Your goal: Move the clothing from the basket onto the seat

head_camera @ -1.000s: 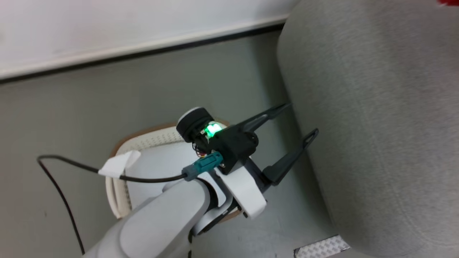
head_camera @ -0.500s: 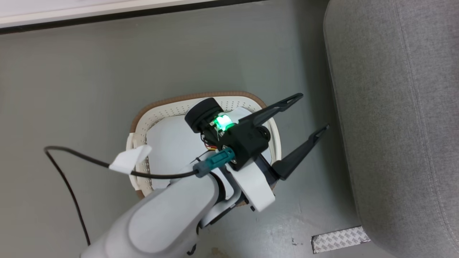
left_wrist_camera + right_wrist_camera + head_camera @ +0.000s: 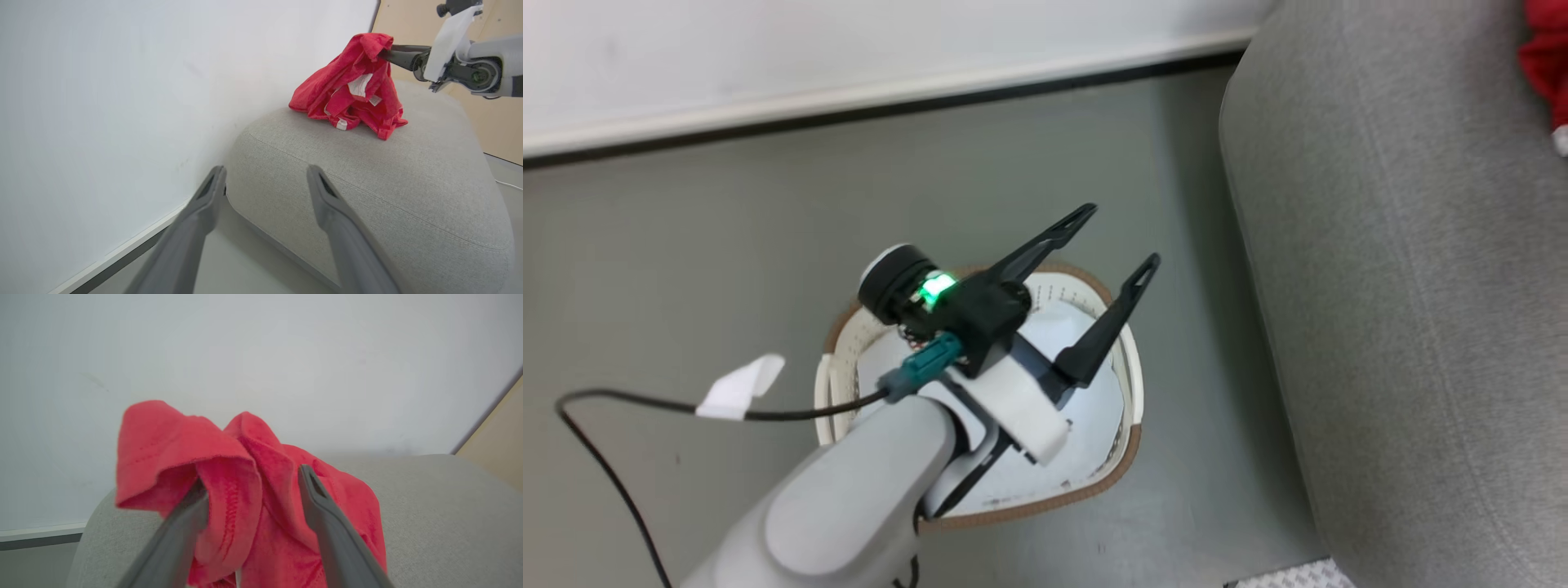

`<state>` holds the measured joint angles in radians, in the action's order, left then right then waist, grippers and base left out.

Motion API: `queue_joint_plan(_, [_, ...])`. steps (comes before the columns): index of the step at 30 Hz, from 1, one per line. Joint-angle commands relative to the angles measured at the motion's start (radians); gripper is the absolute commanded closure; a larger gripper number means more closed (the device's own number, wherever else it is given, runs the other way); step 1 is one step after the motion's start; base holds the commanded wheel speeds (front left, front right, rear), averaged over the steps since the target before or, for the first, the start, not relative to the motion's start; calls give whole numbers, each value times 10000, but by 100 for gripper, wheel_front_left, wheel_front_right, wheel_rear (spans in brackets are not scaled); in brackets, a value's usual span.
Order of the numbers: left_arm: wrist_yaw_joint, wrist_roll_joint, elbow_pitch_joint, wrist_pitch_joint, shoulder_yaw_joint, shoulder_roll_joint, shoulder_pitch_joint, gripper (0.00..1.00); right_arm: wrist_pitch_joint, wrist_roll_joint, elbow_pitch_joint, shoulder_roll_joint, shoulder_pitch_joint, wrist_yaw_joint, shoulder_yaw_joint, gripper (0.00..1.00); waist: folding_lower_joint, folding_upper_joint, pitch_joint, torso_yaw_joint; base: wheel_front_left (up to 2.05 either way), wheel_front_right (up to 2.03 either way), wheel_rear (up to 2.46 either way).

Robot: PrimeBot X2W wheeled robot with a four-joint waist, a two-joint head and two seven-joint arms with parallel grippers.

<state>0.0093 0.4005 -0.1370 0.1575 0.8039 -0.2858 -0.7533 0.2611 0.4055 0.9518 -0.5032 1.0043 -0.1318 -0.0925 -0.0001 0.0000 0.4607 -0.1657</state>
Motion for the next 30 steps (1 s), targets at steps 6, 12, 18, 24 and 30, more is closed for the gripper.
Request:
queue_joint_plan(6, [429,315,-277,482,-409,-269,720,0,29,44,-1515,-82,-1818,22,147,0,1,0,-1129,88,0,0,0])
queue_joint_plan(12, [938,524,-557,875,-823,-411,1547,0,26,-251,-3211,136,-3547,22,536,0,1,0,-2111,348,0,0,0])
queue_joint_plan(18, [1353,841,-838,1046,-1447,-522,2495,0,28,-627,-4983,686,-5121,22,861,0,1,0,-2837,681,0,0,0])
queue_joint_plan(24, [1707,924,-818,1071,-2288,-690,3601,0,27,-1022,-6031,1467,-6418,22,642,0,1,0,-3470,904,0,0,0])
queue_joint_plan(30, [2155,648,-555,1069,-3297,-682,4860,0,27,-1134,-6378,2351,-7416,22,350,0,1,0,-3922,1050,0,0,0])
